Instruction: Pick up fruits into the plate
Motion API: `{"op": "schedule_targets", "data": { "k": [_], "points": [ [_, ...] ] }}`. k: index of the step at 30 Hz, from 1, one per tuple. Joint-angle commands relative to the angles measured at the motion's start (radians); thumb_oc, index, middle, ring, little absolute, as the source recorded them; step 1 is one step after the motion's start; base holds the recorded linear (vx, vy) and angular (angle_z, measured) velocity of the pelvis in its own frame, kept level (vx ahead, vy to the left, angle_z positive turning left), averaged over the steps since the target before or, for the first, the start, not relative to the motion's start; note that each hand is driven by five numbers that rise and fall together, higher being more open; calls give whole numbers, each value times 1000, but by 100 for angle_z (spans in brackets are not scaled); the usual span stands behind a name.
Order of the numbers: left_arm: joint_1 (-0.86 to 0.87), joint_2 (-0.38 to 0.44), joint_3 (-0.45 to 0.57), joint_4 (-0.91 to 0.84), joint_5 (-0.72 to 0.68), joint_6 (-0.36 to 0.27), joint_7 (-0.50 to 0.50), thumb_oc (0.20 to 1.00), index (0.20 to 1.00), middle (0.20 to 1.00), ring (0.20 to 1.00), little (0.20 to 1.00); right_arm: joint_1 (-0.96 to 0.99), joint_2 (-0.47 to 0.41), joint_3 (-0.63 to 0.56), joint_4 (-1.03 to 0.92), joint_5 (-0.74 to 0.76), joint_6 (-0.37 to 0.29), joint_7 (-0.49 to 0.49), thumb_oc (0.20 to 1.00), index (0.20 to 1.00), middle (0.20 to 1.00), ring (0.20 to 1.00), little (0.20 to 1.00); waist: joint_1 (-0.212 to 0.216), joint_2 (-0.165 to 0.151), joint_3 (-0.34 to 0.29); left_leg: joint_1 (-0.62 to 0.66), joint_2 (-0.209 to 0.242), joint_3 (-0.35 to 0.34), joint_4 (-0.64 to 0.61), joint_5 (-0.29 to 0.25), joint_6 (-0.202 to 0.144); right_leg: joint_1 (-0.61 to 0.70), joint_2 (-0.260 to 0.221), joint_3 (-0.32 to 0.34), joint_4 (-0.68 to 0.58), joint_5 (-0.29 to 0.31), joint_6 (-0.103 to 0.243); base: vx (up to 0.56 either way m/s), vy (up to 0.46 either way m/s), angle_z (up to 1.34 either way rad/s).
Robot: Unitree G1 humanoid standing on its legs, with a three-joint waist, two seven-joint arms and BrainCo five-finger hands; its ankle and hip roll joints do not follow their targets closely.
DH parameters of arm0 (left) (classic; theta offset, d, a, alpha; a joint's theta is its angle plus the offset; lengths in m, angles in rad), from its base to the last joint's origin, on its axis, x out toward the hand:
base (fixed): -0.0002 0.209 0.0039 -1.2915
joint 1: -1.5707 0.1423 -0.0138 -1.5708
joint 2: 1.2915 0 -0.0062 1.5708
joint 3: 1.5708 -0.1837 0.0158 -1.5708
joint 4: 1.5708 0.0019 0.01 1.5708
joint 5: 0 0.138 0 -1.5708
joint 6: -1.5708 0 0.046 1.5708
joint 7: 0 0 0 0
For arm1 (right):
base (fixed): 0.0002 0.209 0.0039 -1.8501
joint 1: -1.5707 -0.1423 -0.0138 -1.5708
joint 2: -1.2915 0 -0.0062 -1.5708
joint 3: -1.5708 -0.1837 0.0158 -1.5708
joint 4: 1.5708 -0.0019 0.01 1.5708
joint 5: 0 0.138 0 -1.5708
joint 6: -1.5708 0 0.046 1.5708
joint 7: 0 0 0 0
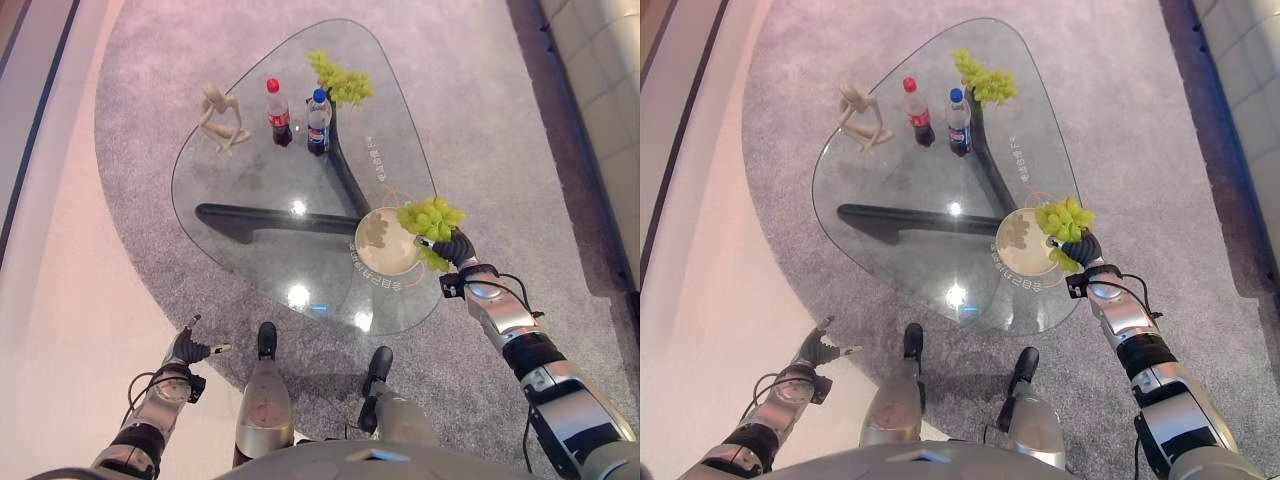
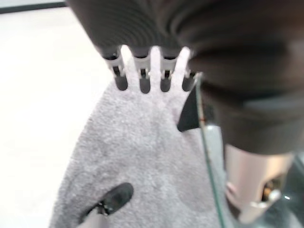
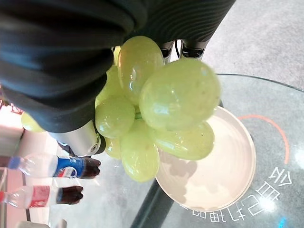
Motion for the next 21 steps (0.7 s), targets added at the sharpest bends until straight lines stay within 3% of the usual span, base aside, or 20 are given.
{"op": "schedule_targets", "data": {
  "k": [1, 6, 11, 17, 21],
  "points": [
    [-56, 8, 19, 61, 3, -52, 46, 1000, 1000, 1000, 1000, 1000, -87, 2, -22, 15, -21, -44, -37, 200, 200, 200, 200, 200, 11, -14, 26, -59, -75, -16, 35, -90, 45, -44, -12, 1, 147, -116, -12, 17, -44, 5],
    [-84, 9, -1, 28, -25, -66, 48, 1000, 1000, 1000, 1000, 1000, -152, -20, -39, 108, 15, -28, -36, 200, 200, 200, 200, 200, 30, 6, 72, -107, -92, -38, 71, -93, 46, -81, -13, -2, 175, -123, -20, -10, -13, 11],
    [-112, 1, -42, -9, -65, -74, 66, 1000, 1000, 1000, 1000, 1000, -261, -67, -71, 254, 45, -19, -5, 200, 200, 200, 200, 200, 59, 61, 149, -226, -132, -59, 178, -96, 49, -184, -32, -26, 284, -142, -33, -57, 35, 9],
    [-85, 11, -88, -30, -70, -89, 82, 1000, 1000, 1000, 1000, 1000, -358, -123, -59, 361, 47, -30, -35, 200, 200, 200, 200, 200, 96, 97, 149, -382, -165, -91, 232, -93, 69, -359, -59, -50, 388, -158, -38, 18, -20, 16],
    [-74, 17, -98, -35, -70, -96, 90, 1000, 1000, 1000, 1000, 1000, -401, -147, -45, 368, 46, -5, -41, 200, 200, 200, 200, 200, 106, 100, 149, -447, -173, -95, 254, -87, 78, -437, -69, -54, 434, -159, -38, 21, 1, 15]
  ]
}}
